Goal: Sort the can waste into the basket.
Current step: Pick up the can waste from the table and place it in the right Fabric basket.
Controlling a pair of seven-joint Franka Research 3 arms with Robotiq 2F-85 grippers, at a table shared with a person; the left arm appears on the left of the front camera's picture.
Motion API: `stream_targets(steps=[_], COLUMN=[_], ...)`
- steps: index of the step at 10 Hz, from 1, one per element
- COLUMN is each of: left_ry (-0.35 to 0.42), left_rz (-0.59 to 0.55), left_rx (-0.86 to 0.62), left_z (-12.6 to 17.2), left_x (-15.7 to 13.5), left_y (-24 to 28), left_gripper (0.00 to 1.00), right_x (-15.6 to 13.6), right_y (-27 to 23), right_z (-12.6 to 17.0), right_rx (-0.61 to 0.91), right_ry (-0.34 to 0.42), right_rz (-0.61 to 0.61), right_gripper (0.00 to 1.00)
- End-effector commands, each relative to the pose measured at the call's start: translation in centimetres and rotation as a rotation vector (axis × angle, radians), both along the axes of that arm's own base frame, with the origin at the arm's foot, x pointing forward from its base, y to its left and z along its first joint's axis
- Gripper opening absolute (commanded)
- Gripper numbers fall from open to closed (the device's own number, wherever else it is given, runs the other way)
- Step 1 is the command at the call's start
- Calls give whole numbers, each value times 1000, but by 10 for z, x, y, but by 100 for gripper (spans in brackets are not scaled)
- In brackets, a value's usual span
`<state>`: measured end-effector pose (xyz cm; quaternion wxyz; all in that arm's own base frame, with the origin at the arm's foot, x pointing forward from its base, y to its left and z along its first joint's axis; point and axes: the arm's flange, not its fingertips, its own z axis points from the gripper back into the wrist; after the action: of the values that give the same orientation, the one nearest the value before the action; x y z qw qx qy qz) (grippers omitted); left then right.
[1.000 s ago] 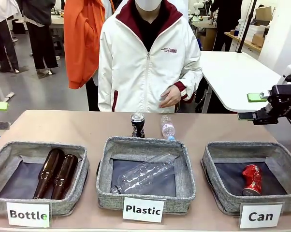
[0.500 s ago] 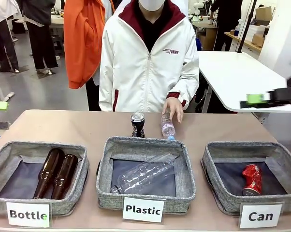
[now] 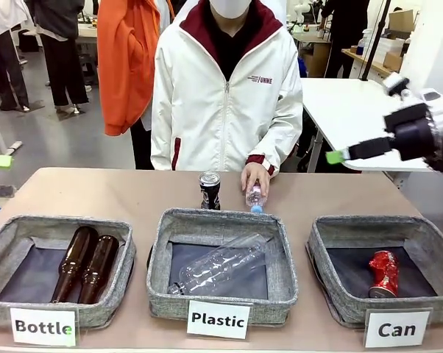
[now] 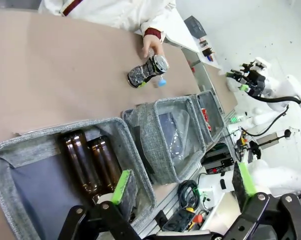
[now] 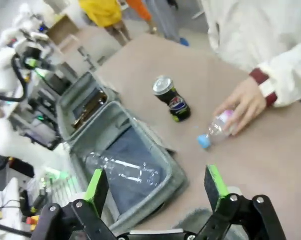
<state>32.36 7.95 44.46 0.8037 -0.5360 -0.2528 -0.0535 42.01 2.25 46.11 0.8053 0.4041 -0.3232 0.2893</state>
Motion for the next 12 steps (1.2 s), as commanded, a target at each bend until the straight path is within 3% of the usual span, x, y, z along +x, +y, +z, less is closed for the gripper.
stream_targets(steps=[1,2,4,6,8,10,12], left_ry=[10,10,10,10,10,10,10], left_rz=[-2,-2,-2,-2,-2,-2,-2], left_rx=[2,2,2,2,2,2,2], left_z=[3,3,3,3,3,3,3], left_x=[-2,-2,-2,-2,-2,-2,-2], left_y=[2,2,2,2,2,2,2], left_gripper=[100,100,100,100,100,100,100], right_x=[-49,-78,-109,-114,-110,-71,-9], right_y=[-64,-104,-148,-161,-155,-110,-38], right_z=[9,4,-24,-48,-49,-34,-31], right_rx=[163,230,294,355,352,261,124], right_ry=[38,50,88,102,80,76,165], right_rz=[63,15,-65,-72,-58,-3,94], right_gripper=[100,100,100,100,100,100,100])
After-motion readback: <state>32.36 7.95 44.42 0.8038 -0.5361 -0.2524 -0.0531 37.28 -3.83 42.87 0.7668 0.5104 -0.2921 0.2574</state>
